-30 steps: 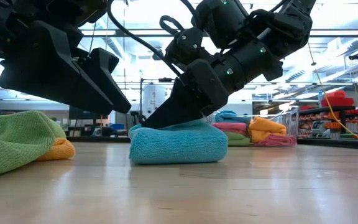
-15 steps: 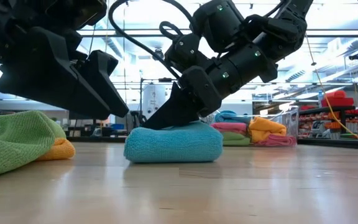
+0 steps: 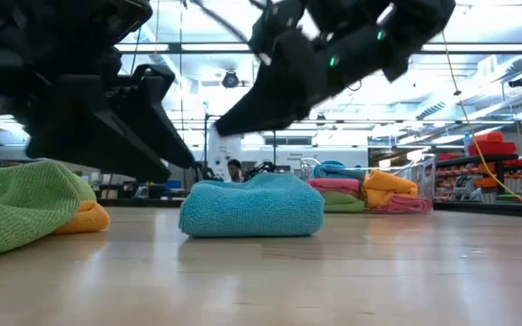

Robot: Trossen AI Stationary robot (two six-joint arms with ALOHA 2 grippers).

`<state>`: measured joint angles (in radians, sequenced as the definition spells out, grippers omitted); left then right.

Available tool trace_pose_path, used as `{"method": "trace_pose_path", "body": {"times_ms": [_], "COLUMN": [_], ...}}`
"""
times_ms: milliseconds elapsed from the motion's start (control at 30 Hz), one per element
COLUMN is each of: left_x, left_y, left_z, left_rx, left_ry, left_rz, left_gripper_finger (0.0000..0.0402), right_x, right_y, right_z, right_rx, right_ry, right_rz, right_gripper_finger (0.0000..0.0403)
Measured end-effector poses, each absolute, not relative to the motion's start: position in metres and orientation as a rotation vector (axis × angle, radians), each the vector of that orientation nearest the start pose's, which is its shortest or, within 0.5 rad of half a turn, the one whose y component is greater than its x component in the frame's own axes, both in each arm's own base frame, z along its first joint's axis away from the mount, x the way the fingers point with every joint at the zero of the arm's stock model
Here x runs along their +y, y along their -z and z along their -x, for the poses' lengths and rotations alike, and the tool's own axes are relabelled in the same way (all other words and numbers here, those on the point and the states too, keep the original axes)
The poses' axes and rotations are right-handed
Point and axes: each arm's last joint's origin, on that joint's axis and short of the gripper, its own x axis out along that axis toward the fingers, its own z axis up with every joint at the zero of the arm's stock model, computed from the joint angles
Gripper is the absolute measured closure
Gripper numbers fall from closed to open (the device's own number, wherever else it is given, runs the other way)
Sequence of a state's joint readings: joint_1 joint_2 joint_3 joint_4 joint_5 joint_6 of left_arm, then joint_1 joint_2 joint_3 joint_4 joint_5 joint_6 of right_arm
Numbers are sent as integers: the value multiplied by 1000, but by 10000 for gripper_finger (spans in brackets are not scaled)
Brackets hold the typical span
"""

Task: Fold microfiber towels
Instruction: Stack the blue towel on top of the yellow towel

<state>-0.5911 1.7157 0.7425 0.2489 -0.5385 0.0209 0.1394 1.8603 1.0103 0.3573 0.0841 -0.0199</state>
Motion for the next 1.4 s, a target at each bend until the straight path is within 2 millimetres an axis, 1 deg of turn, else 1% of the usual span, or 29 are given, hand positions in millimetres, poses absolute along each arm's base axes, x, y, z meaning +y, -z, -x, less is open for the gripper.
{"method": "trace_pose_path", "body": {"times_ms": [100, 200, 367, 467, 600, 700, 833, 933, 1000, 1233, 1400], "left_x": [-162, -161, -158, -154, -151, -150, -148, -149, -149, -142, -132], "left_y": [-135, -135, -130, -130, -130, -128, -115, -109, -109, -109, -107], "left_z": [-270, -269, -266, -265, -267, -268, -272, -275, -276, -282, -287], "left_rx": [604, 612, 668, 686, 693, 704, 739, 735, 729, 744, 757], "left_ry": [36, 22, 32, 15, 30, 62, 104, 99, 97, 72, 135], "left_rz": [-481, -549, -682, -783, -932, -1031, -1160, -1252, -1278, -1252, -1189], "left_gripper_finger": [225, 220, 195, 171, 152, 151, 159, 160, 158, 159, 172], "right_x": [50, 51, 62, 70, 81, 85, 89, 90, 91, 92, 92], "right_y": [-184, -192, -188, -184, -184, -184, -184, -183, -183, -183, -183], "right_z": [-376, -368, -362, -361, -359, -357, -356, -356, -355, -355, -355], "right_rx": [504, 540, 609, 625, 615, 616, 620, 622, 625, 623, 623], "right_ry": [-61, -63, -83, -102, -89, -84, -87, -90, -90, -91, -89], "right_rz": [83, 80, 62, 64, 87, 98, 98, 96, 91, 91, 84], "right_gripper_finger": [223, 223, 223, 223, 223, 223, 223, 223, 223, 223, 223]}}
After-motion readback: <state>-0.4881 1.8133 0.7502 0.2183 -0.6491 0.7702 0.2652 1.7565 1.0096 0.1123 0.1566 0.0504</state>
